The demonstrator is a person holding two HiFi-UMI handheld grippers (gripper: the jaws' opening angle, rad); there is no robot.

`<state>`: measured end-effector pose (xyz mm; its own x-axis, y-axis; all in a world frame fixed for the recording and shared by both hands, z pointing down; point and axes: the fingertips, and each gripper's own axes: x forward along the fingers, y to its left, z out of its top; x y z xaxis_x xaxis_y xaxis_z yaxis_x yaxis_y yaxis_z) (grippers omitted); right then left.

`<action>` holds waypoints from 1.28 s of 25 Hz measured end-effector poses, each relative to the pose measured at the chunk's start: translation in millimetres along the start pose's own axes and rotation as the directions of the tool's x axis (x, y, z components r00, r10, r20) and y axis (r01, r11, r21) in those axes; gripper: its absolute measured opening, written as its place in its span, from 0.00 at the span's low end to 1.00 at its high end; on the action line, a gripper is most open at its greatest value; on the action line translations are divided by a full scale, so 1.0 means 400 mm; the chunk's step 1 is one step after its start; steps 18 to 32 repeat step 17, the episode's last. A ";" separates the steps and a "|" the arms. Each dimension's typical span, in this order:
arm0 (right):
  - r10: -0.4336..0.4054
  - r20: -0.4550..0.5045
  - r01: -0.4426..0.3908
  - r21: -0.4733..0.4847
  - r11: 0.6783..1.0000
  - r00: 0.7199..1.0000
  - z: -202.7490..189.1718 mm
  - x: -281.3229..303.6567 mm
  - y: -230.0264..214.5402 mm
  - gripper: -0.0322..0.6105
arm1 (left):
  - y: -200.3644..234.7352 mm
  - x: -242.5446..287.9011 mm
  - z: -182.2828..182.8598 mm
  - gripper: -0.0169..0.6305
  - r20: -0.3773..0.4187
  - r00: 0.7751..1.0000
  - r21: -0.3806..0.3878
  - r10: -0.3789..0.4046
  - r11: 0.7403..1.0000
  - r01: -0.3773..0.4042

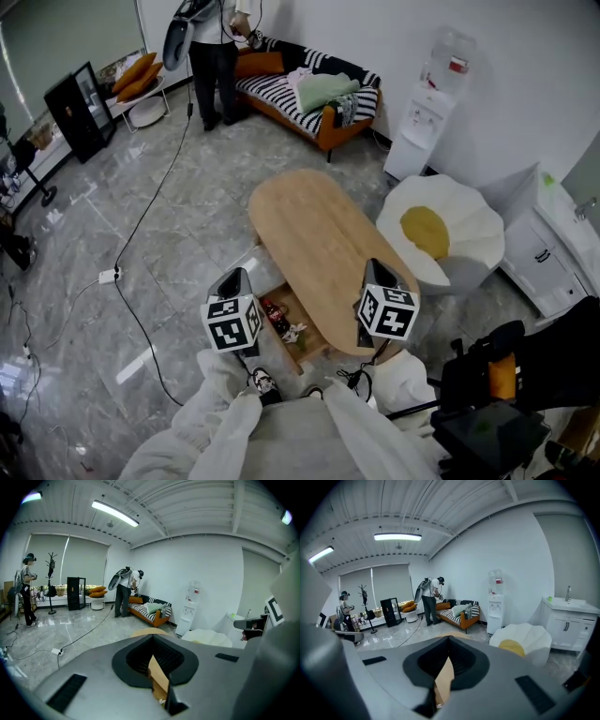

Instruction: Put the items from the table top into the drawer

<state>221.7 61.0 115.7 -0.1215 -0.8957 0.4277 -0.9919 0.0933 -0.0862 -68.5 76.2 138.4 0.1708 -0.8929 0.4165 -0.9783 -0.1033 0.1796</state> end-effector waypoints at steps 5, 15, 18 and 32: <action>0.001 0.008 -0.001 0.014 1.000 1.000 0.004 0.005 0.002 0.14 | 0.000 0.006 0.006 0.02 0.007 1.000 -0.002 0.002 1.000 -0.002; 0.000 0.006 0.000 0.022 1.000 1.000 0.015 0.012 0.021 0.14 | 0.005 0.015 0.016 0.02 0.005 1.000 -0.005 -0.008 1.000 0.008; -0.002 0.005 0.002 0.022 1.000 1.000 0.015 0.011 0.023 0.14 | 0.006 0.014 0.014 0.02 0.004 1.000 -0.005 -0.011 1.000 0.011; -0.002 0.005 0.002 0.022 1.000 1.000 0.015 0.011 0.023 0.14 | 0.006 0.014 0.014 0.02 0.004 1.000 -0.005 -0.011 1.000 0.011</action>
